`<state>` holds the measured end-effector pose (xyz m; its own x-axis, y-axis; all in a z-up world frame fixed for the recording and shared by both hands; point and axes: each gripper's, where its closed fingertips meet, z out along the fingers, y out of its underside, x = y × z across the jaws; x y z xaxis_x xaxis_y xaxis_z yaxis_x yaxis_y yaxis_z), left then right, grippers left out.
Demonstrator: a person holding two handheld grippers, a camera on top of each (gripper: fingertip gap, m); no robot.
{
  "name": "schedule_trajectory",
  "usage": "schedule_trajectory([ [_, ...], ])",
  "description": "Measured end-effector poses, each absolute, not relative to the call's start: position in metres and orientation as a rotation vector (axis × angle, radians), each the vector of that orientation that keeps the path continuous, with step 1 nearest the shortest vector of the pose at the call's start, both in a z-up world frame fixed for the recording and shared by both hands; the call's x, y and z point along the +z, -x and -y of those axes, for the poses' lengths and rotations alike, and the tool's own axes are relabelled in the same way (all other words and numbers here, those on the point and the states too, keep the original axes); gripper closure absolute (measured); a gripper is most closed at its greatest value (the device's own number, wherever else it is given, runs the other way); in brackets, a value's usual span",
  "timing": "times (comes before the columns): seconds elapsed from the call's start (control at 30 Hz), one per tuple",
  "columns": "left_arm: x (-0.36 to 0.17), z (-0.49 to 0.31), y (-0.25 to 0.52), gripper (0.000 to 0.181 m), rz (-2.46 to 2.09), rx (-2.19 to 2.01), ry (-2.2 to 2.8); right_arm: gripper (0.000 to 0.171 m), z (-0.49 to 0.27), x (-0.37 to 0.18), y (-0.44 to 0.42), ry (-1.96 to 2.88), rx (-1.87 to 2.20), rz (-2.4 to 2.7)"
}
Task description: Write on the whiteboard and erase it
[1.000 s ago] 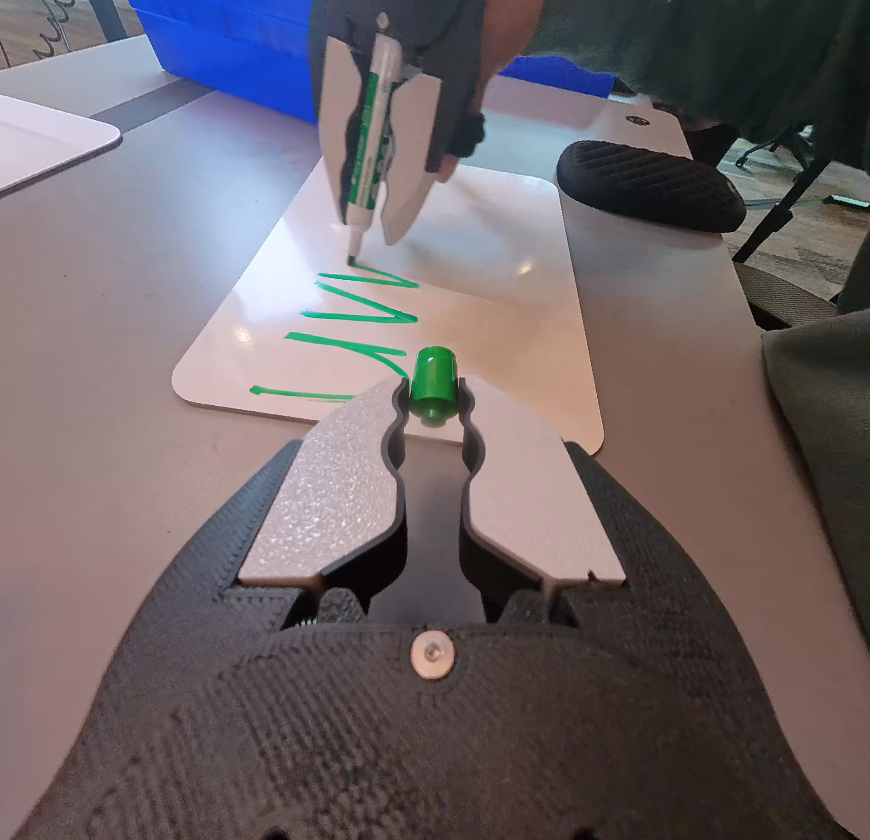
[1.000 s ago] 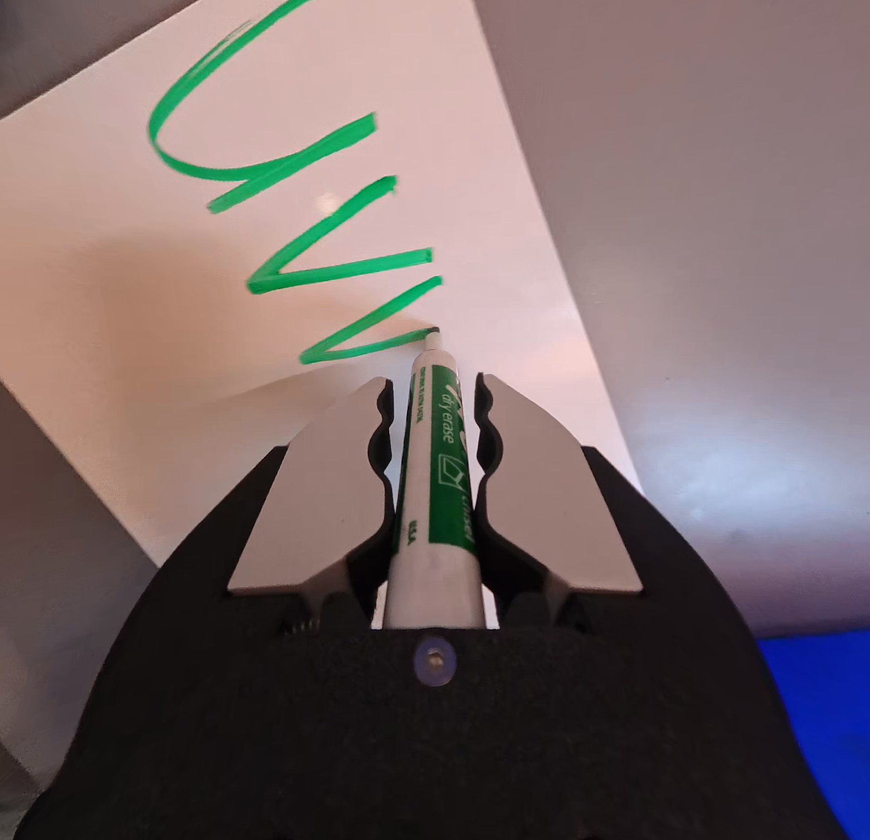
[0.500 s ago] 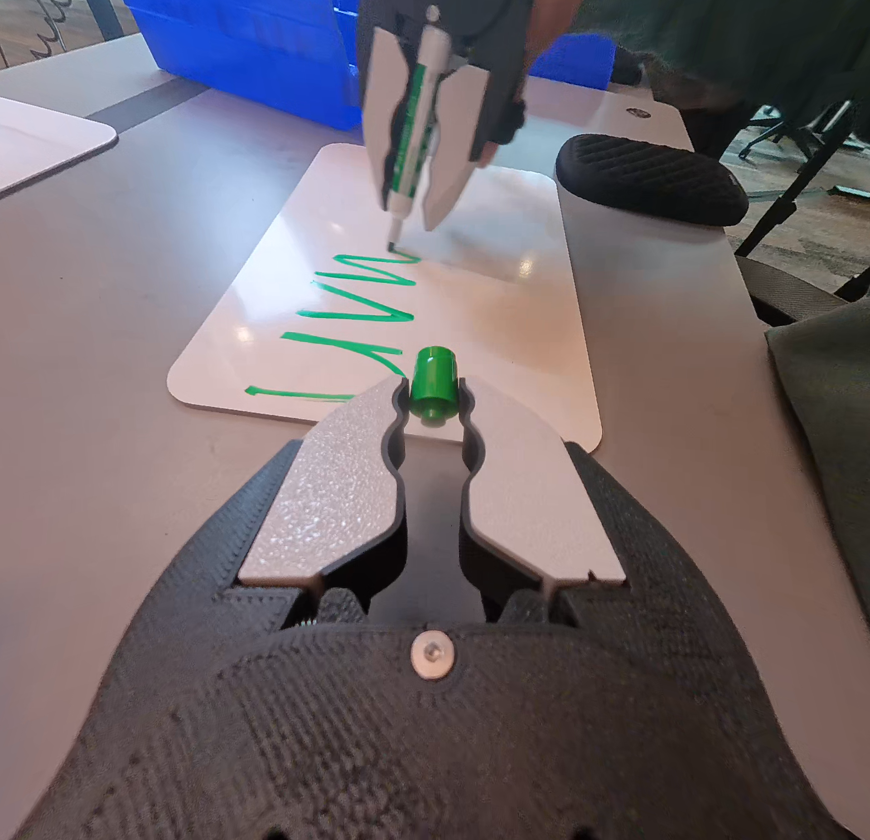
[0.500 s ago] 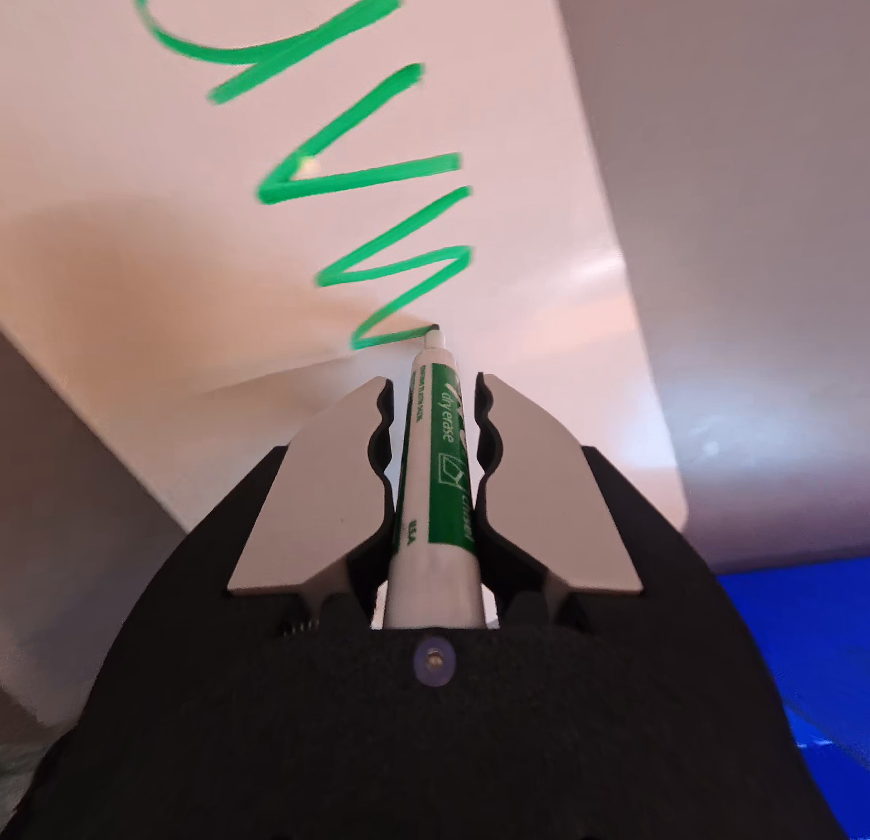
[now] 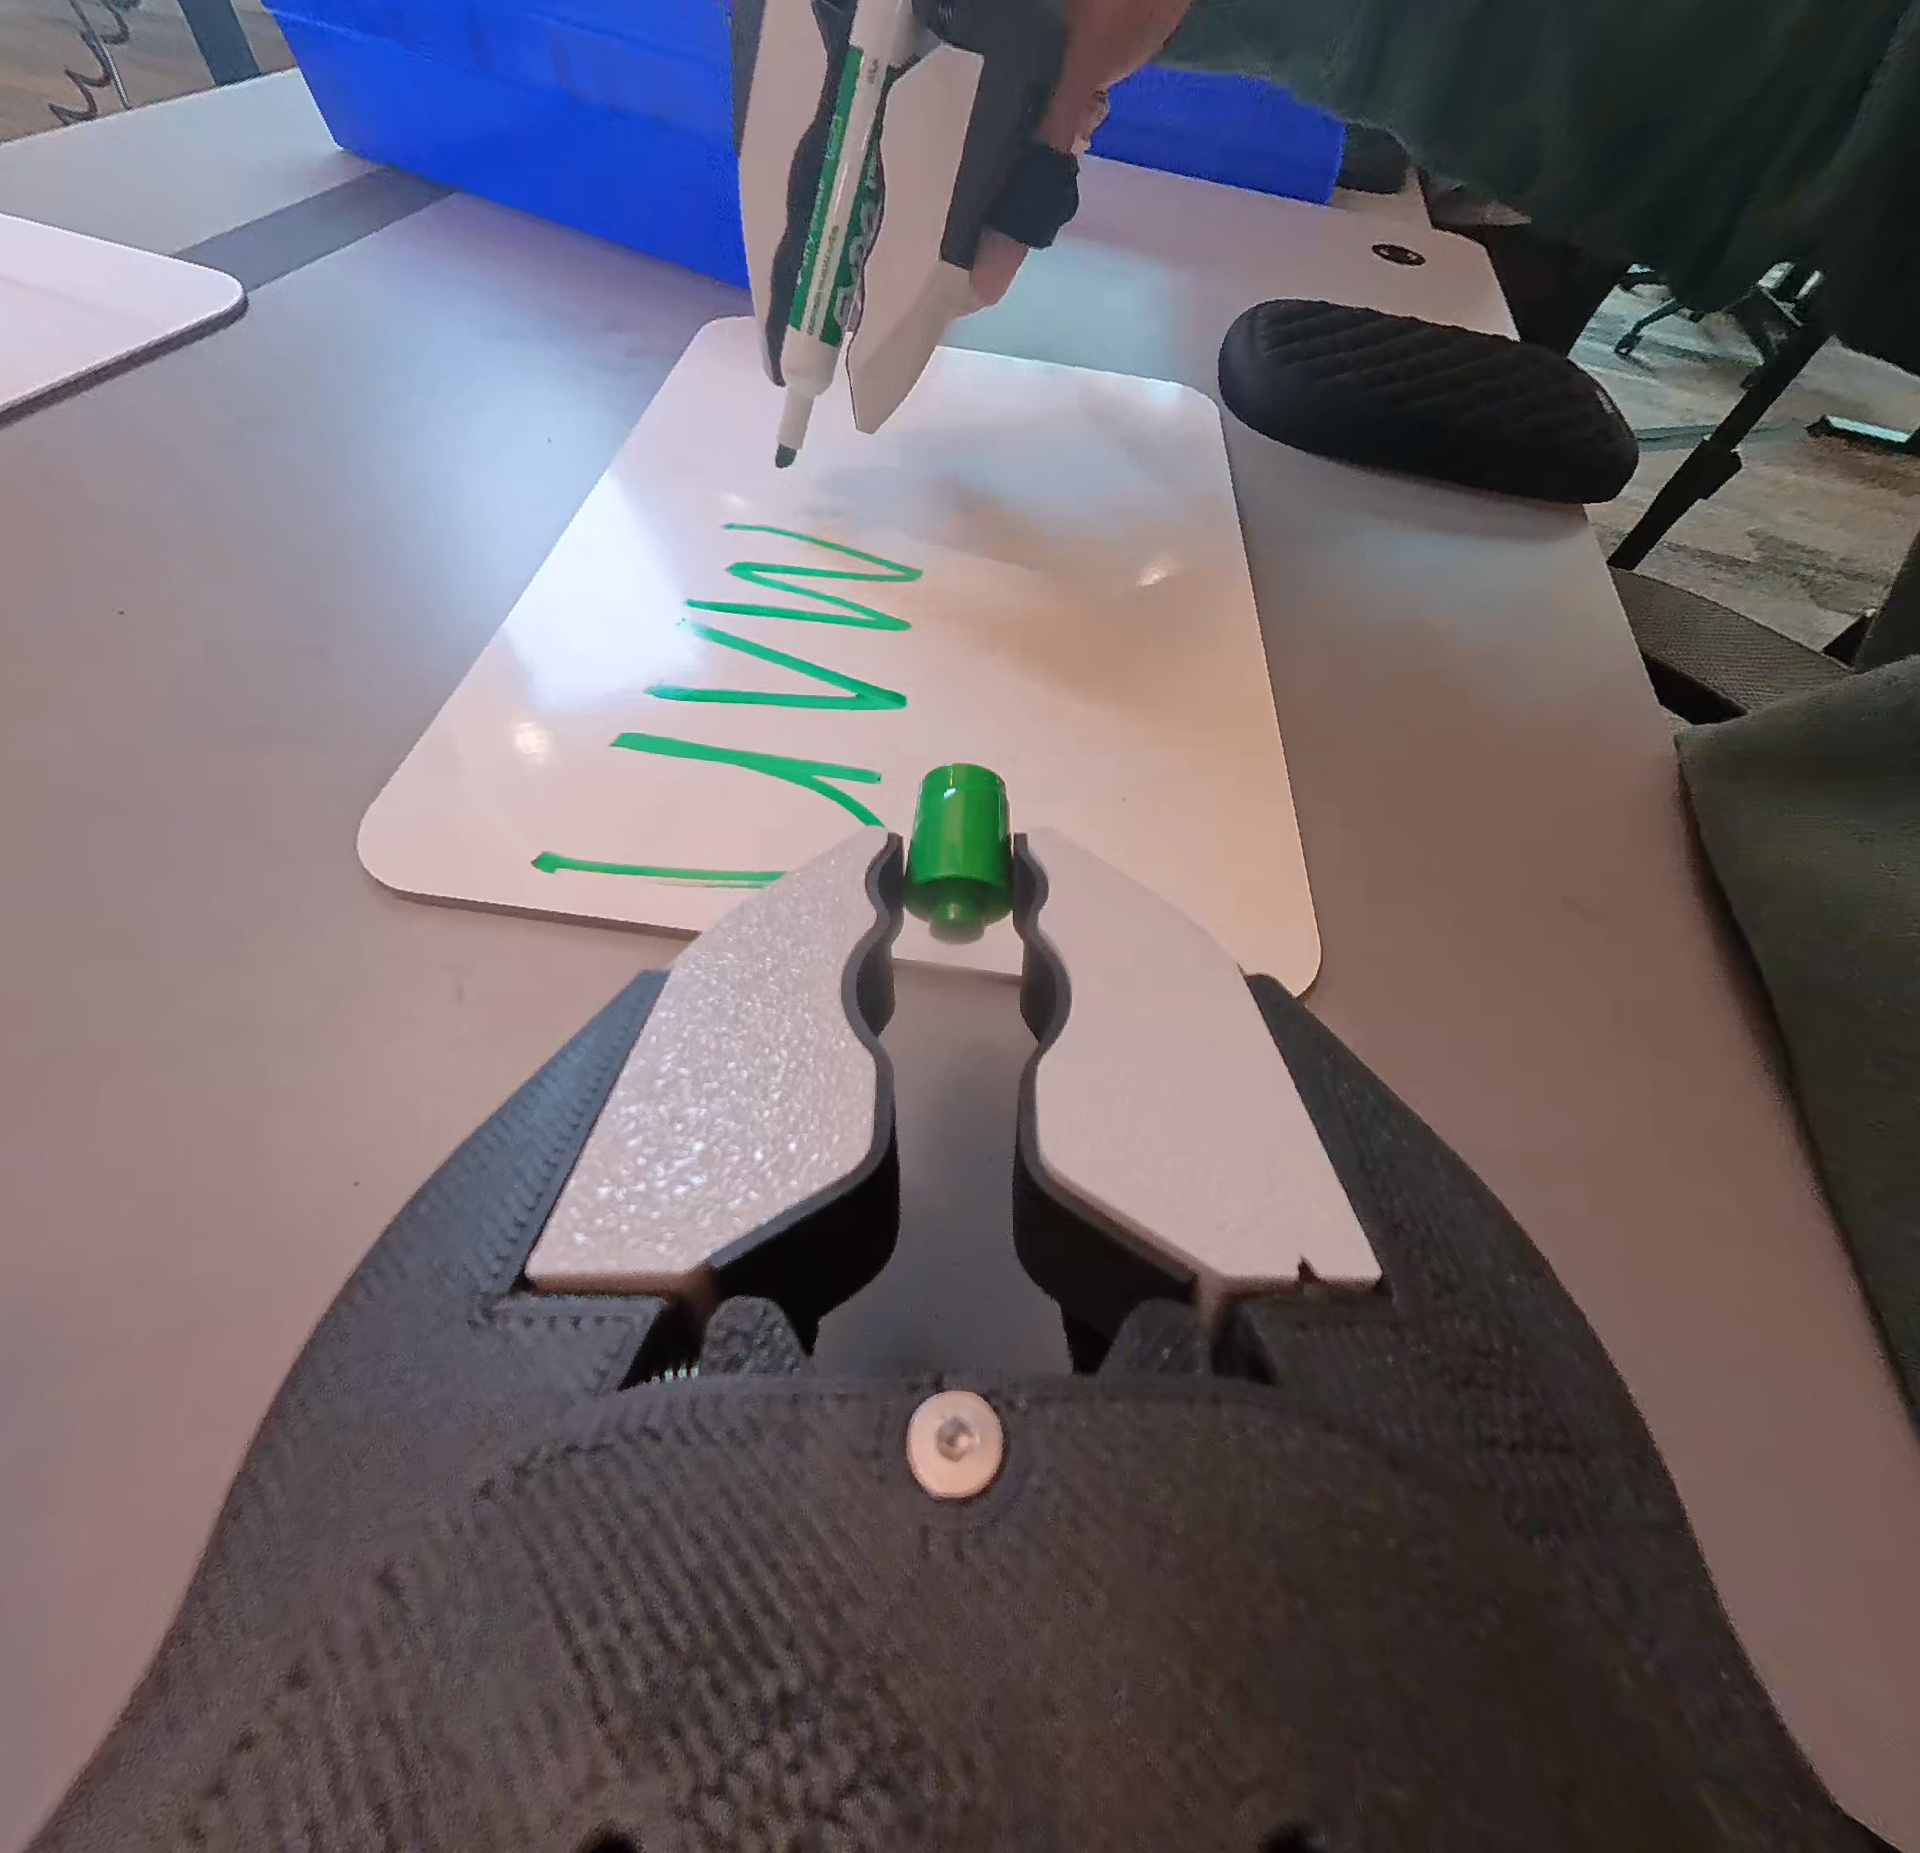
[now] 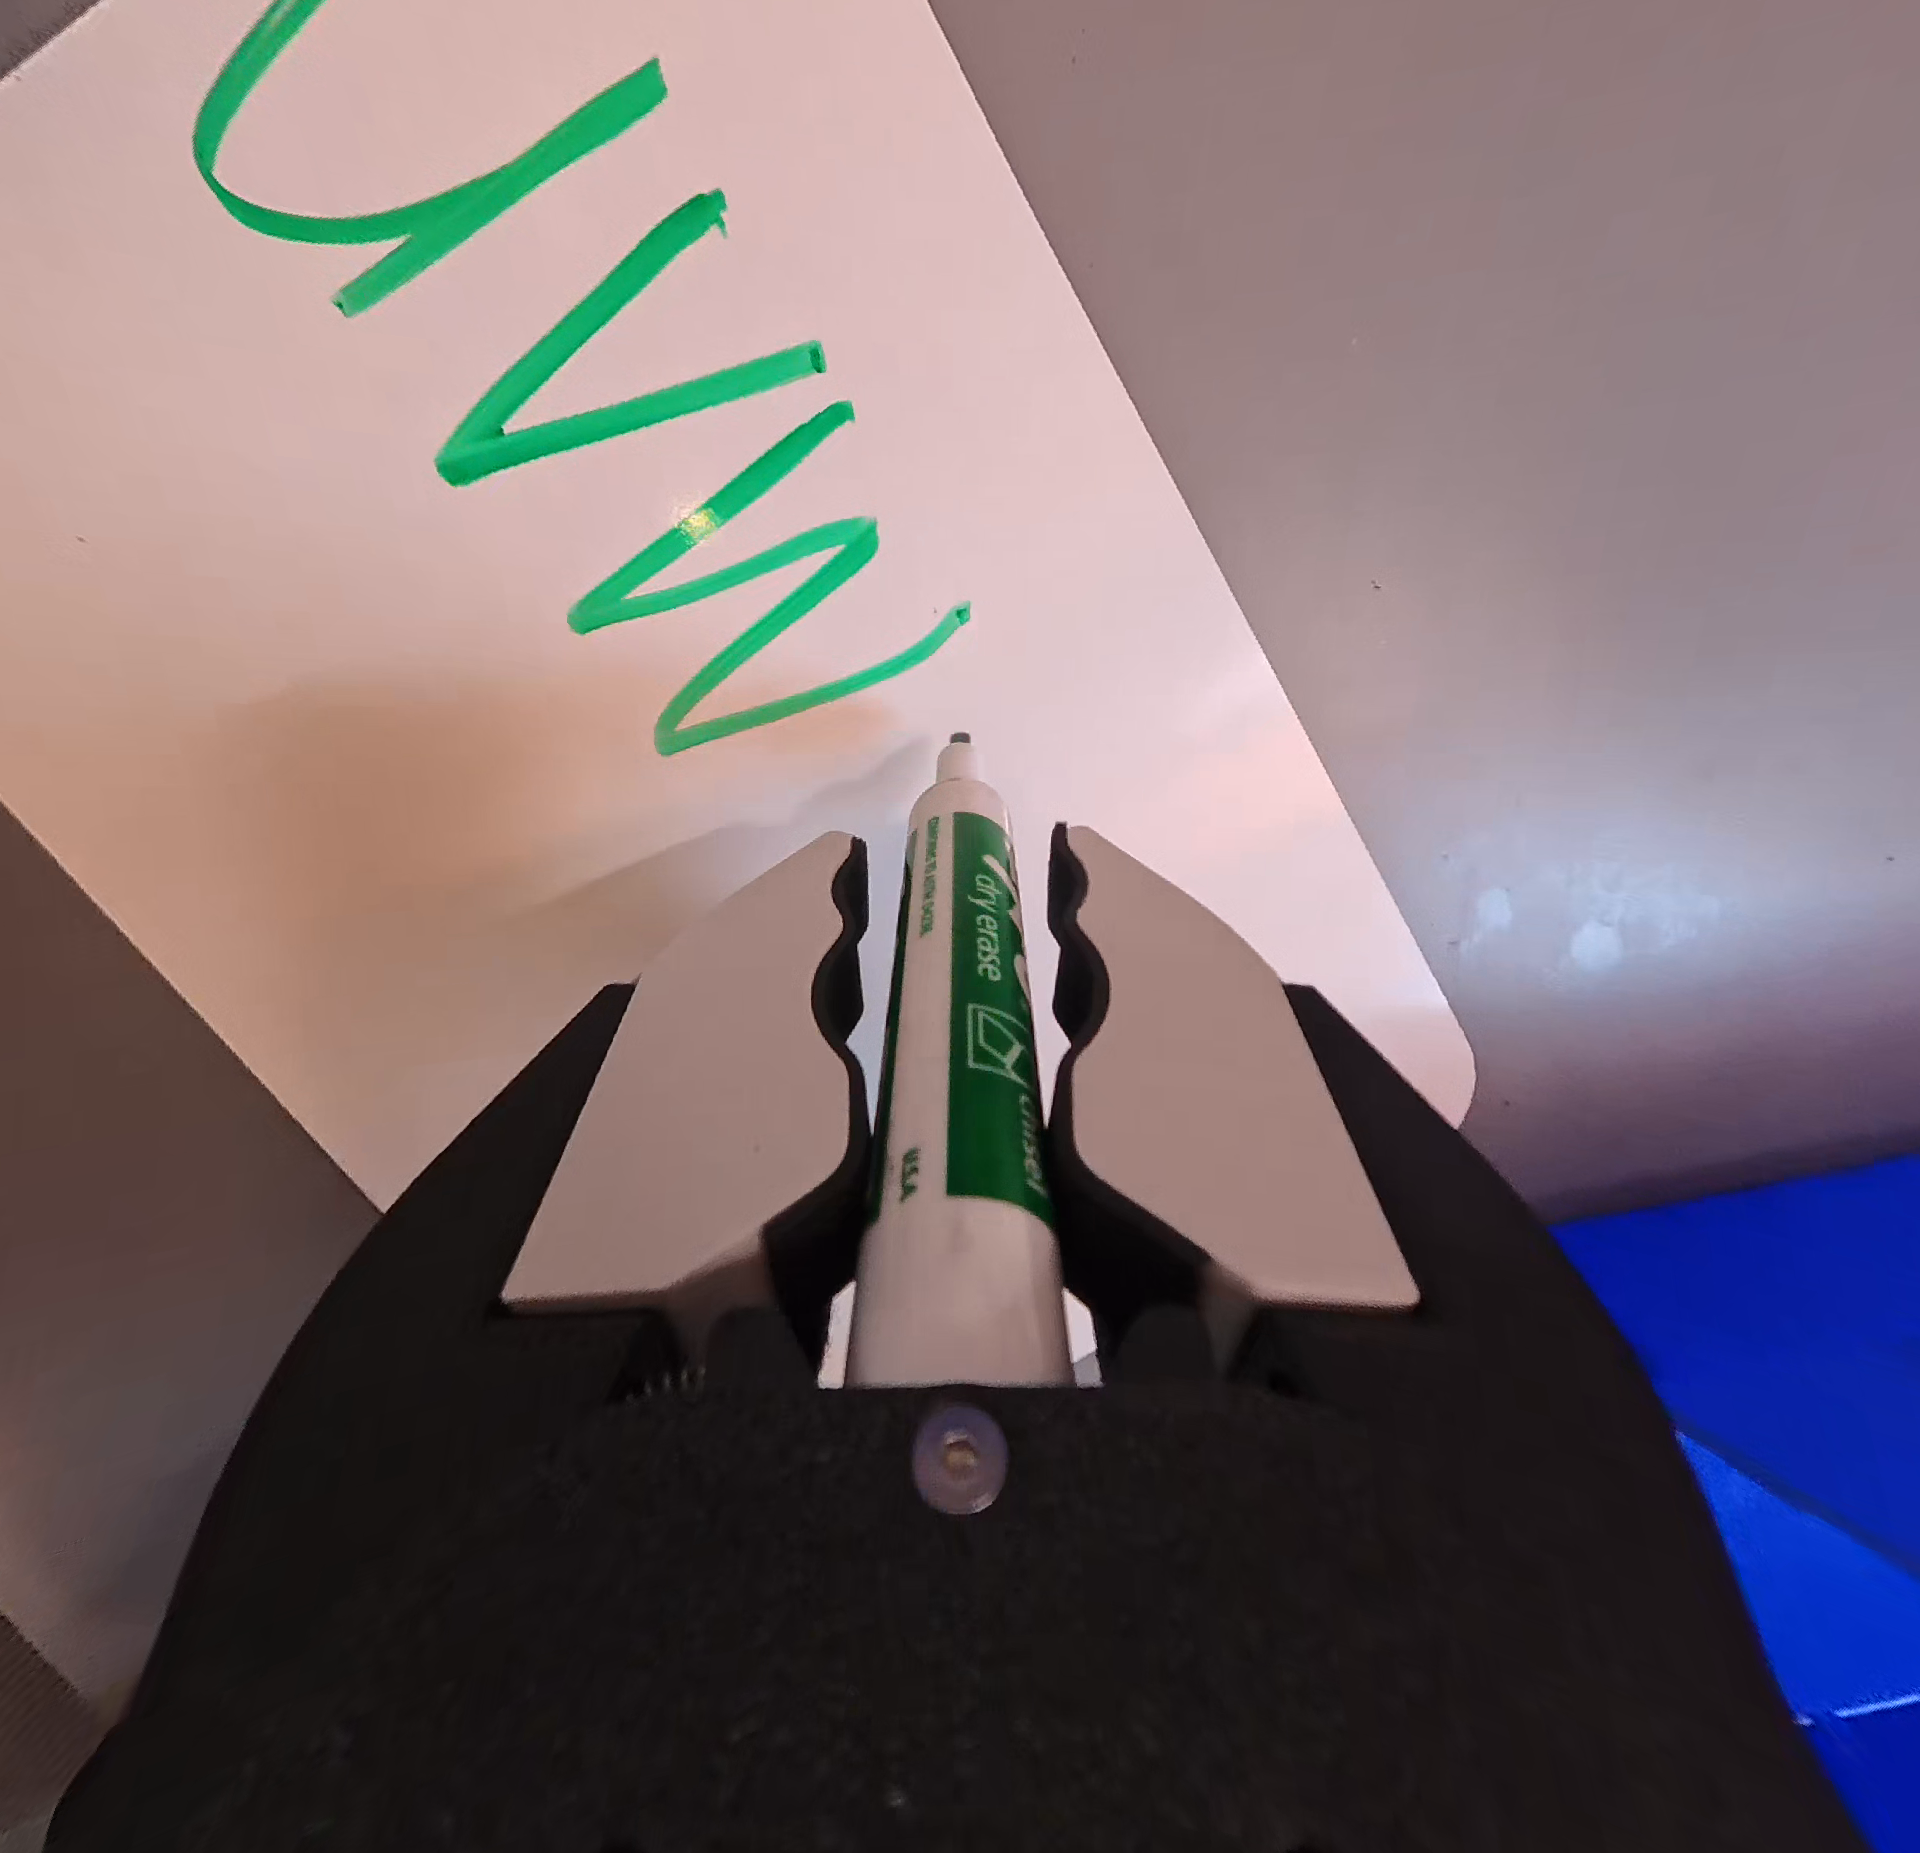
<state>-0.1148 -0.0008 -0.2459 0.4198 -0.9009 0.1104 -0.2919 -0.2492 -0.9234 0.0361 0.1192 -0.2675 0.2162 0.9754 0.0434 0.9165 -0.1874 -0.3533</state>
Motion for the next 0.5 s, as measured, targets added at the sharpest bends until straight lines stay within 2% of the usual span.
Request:
schedule_trajectory([
  [0.5, -0.245, 0.001, 0.116, 0.162, -1.028, -0.834, 1.766, 0.137, -0.126, -0.272, -0.022, 2.179, 0.285, 1.793],
])
